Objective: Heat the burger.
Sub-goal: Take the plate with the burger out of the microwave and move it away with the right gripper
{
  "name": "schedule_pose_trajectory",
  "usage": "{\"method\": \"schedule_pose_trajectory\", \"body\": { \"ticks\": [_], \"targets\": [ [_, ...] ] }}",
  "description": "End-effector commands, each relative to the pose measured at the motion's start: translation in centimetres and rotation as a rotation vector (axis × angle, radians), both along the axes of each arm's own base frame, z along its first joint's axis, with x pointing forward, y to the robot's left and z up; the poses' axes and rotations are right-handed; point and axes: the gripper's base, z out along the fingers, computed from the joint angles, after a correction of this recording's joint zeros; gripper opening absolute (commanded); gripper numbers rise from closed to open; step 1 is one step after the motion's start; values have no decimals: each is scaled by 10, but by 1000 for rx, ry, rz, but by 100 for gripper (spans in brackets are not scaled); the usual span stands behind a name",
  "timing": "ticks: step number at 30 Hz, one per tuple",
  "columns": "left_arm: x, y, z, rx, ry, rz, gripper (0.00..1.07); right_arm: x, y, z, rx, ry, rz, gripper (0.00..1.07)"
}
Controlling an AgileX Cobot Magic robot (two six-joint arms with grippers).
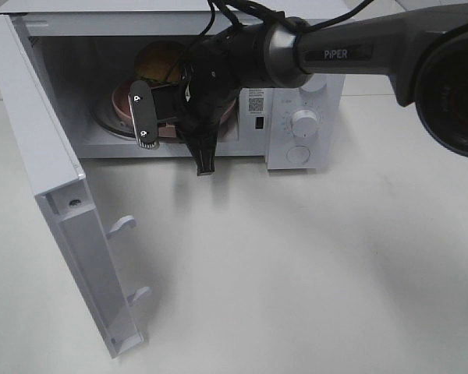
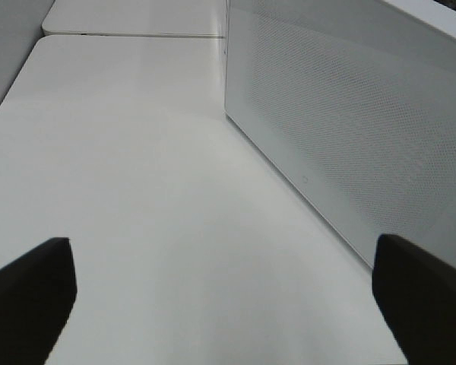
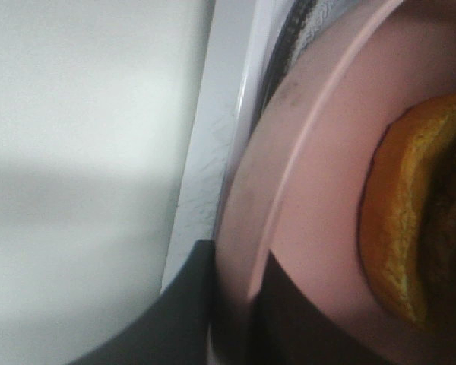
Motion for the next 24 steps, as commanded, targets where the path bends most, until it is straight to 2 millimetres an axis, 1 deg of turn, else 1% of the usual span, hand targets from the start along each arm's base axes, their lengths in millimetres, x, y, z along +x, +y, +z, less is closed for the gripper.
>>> {"method": "schedule_pose_trajectory", "body": {
  "ticks": [1,3,6,8,9,10,14,18,24],
  "targets": [
    [-1,0,0,1,-14,3,98,-7,0,0,-16,61,-9,0],
    [-1,0,0,1,-14,3,98,-11,4,3,-31,58,14,0],
    [-1,0,0,1,-14,3,98,-11,4,5,-28,54,15,0],
    [-1,0,0,1,-14,3,98,-16,7,13,-28,33,32,0],
    [-1,0,0,1,-14,3,98,-16,7,13,-28,33,32,0],
    [-1,0,0,1,-14,3,98,-17,5,17,-26,16,40,0],
    [-1,0,0,1,-14,3,98,-23,1,20,-22,-5,53,0],
    [-1,0,0,1,-14,3,98,-32,-7,28,-16,-66,92,0],
    [-1,0,0,1,-14,3,98,-40,-13,30,-8,-87,112,0]
  ]
}}
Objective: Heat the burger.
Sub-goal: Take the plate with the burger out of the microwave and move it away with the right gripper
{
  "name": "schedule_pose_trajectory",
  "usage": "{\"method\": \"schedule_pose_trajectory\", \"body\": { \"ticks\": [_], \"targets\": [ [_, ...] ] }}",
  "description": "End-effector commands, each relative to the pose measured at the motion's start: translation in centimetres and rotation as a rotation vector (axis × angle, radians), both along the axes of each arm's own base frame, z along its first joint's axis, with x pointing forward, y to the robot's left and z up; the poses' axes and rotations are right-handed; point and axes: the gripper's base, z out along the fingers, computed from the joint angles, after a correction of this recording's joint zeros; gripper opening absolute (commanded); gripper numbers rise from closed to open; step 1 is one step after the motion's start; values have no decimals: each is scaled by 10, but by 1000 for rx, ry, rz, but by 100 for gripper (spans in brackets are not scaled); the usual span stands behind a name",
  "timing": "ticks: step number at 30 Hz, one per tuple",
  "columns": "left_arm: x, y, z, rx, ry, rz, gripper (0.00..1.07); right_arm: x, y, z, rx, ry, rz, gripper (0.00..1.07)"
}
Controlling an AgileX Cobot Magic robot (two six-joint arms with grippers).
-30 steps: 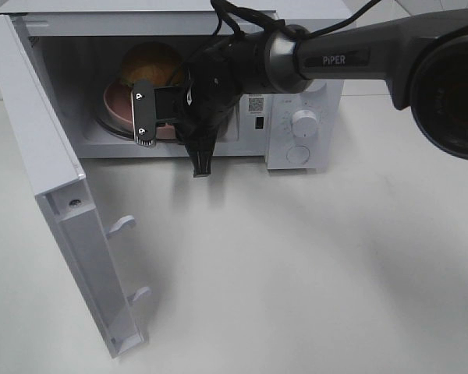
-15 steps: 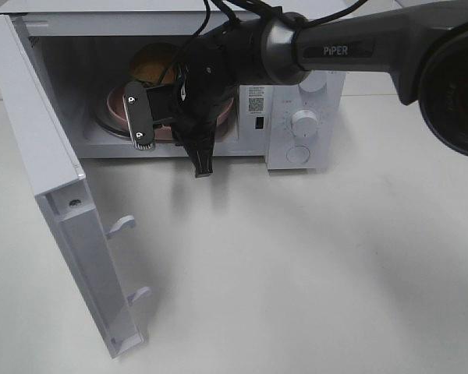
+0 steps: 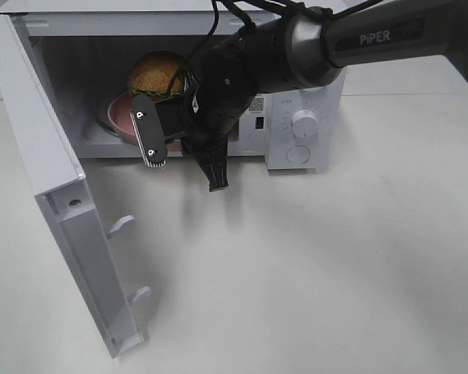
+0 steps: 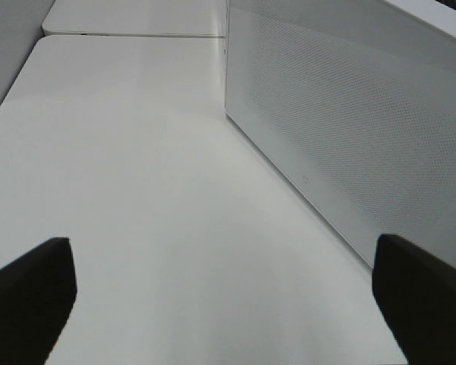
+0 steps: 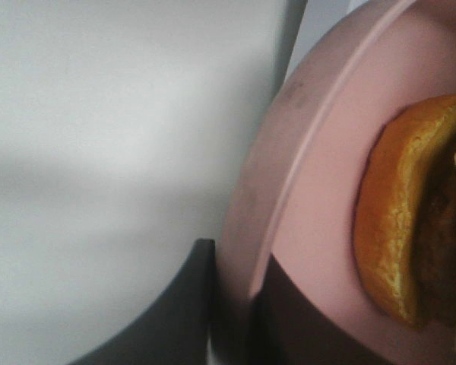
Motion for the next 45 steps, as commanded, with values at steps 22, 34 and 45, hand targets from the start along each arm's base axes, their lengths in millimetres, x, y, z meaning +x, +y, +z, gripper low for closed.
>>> {"method": "schedule_pose_trajectory", "body": {
  "ticks": [22,34,45],
  "targets": [
    [-1,0,0,-1,-14,4,98,-48,-34,31,62,-139,115,0],
    [-1,0,0,-1,-14,4,98,-73,-51,37,80,-141,132,0],
    [-1,0,0,-1,-14,4,98,-99,-69,46,82,-148,151,0]
  ]
}}
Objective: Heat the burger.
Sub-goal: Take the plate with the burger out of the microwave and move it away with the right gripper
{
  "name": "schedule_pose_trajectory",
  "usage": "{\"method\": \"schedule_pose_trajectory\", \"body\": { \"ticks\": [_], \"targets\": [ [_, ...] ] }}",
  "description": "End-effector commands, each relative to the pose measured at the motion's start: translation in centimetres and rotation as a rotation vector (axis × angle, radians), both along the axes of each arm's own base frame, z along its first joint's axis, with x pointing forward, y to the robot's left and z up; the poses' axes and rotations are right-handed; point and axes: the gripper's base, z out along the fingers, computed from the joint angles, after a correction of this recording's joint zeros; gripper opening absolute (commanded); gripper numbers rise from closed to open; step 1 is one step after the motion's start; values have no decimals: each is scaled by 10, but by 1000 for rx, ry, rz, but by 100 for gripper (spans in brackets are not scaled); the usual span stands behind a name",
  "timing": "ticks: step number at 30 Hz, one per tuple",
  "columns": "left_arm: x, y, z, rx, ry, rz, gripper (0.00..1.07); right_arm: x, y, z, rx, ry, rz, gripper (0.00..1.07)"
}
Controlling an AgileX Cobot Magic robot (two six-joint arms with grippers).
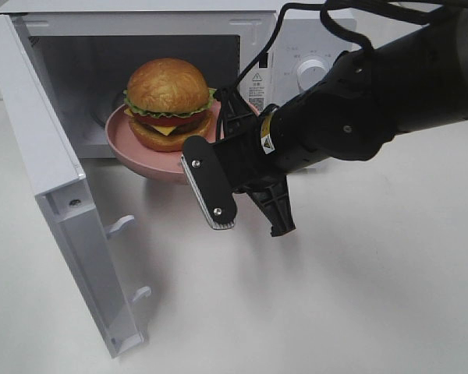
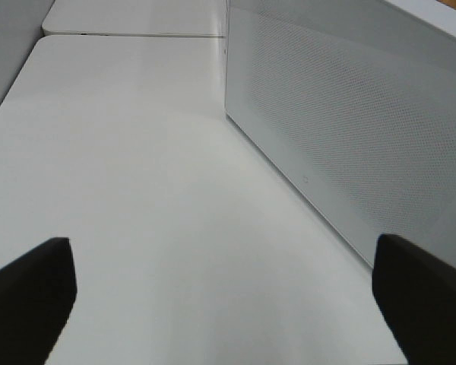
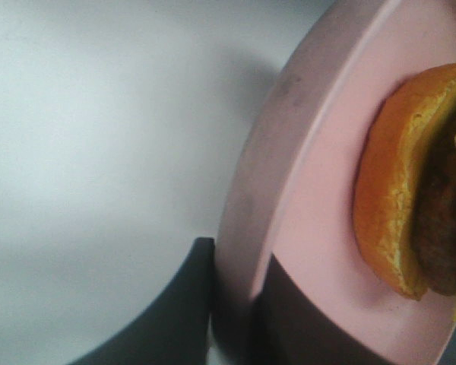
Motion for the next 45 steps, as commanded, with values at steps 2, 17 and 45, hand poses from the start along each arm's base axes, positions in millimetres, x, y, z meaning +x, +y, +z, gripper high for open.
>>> {"method": "schedule_pose_trajectory", "body": {
  "ticks": [2,17,45],
  "targets": [
    [-1,0,0,-1,-14,4,98,-3,-4,20,66,-61,4,0],
    [-1,0,0,-1,-14,4,98,-39,-31,41,60,-89,21,0],
    [-1,0,0,-1,-14,4,98,-102,-93,62,57,-100,-47,0]
  ]
}}
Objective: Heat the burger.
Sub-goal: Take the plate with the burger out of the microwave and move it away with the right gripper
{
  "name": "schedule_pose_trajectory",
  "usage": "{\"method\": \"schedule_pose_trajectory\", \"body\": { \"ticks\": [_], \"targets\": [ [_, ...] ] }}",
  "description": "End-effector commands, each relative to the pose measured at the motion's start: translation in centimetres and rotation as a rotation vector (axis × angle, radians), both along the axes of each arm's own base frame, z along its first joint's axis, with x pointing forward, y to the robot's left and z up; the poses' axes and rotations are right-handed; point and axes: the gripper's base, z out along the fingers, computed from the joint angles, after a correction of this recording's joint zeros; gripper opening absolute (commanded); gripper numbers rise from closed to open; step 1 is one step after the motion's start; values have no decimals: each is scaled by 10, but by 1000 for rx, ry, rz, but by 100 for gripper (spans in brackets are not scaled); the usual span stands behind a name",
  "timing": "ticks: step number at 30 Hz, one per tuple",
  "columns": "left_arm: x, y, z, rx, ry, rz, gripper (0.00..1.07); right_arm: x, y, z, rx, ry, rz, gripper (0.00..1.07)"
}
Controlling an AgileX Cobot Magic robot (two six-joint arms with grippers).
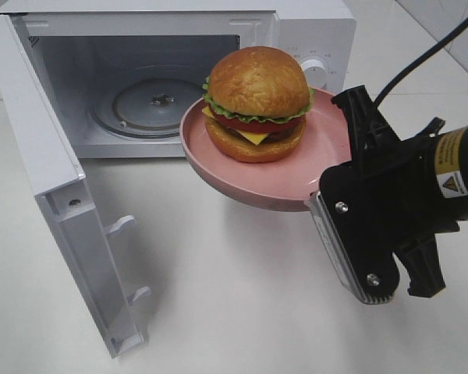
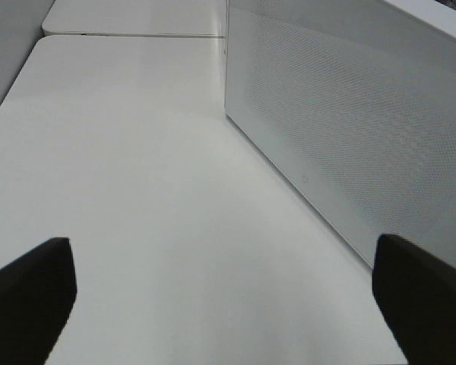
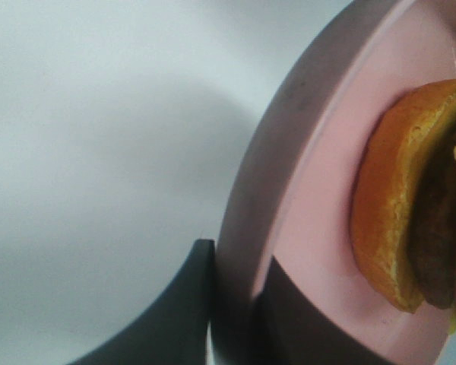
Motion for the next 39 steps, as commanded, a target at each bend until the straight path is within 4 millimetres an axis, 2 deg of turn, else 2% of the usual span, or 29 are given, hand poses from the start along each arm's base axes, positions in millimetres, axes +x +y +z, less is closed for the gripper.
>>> {"method": "schedule_pose_trajectory", "body": {
  "ticks": [1,10,23,26,31,39],
  "targets": [
    [-1,0,0,-1,-14,4,98,-7,-7,11,43,-59,-1,0],
    [-1,0,0,-1,-14,4,98,-24,-29,21,41,-63,-93,0],
    [-1,0,0,-1,-14,4,98,-50,-62,18,39,-32,-235,0],
    [-1,0,0,-1,-14,4,98,-51,-64,19,32,-32,-249,0],
    [-1,0,0,-1,-14,4,98,-53,-77,20,-5,-34,-370,0],
    [-1,0,0,-1,-14,4,98,-52,-84,23,29,-52,-514,0]
  ]
}}
